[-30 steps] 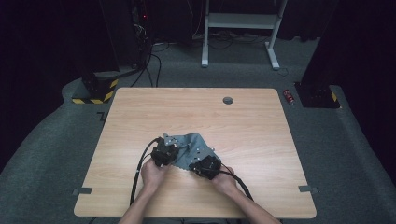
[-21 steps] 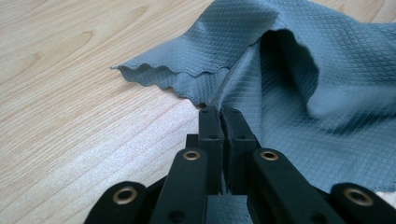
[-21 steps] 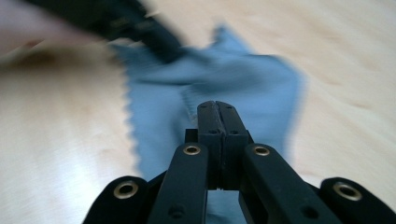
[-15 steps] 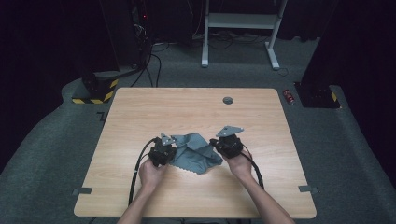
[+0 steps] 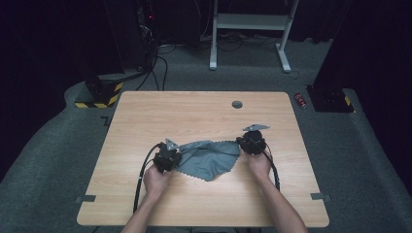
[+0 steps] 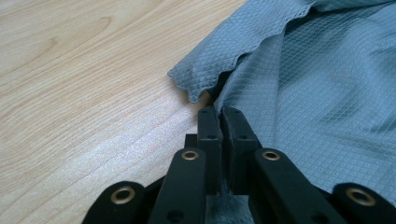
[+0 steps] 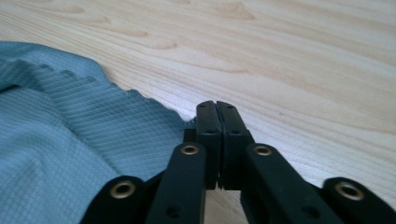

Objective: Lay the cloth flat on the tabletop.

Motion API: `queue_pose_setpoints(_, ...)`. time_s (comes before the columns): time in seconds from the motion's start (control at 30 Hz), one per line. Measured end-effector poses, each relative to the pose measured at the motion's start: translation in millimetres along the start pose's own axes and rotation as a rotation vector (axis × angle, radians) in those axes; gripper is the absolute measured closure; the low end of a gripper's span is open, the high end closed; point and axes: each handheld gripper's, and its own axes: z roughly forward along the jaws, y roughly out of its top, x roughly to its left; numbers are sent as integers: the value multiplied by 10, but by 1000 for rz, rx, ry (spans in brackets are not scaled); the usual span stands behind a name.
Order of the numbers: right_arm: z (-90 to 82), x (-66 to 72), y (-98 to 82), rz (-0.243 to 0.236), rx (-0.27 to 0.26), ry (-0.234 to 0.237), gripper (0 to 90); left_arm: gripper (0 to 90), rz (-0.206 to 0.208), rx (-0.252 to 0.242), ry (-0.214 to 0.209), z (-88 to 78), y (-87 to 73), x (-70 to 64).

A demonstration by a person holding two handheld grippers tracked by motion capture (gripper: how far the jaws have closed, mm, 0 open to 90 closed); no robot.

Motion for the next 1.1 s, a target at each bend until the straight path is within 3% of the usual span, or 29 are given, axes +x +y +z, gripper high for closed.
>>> queue_pose_setpoints(0.1,-8,30,0,-1,-12,11,786,802,7,5,0,-30,-7,-5)
queue_pose_setpoints(0.23,-180,166,19,-75,-65,21,753,713,24,1,-20,-102,-42,-34)
queue_pose_setpoints(0.37,-315,255,-40,-124,-82,75,727,638,32,-1,-33,-163,-135,-89)
queue_pose_setpoints(0.5,-345,402,-189,-206,-35,127,693,615,30,-9,-39,-212,-202,-121)
queue_pose_setpoints(0.6,-330,527,-284,-240,-12,162,656,612,27,-10,-53,-227,-207,-139)
queue_pose_setpoints(0.77,-212,644,-356,-255,27,197,626,595,30,-2,-45,-194,-190,-142)
queue_pose_setpoints(1.0,-120,713,-385,-307,52,174,674,613,44,6,-27,-146,-148,-161)
queue_pose_setpoints(1.1,-119,686,-361,-314,64,169,806,666,64,13,-21,-123,-102,-186)
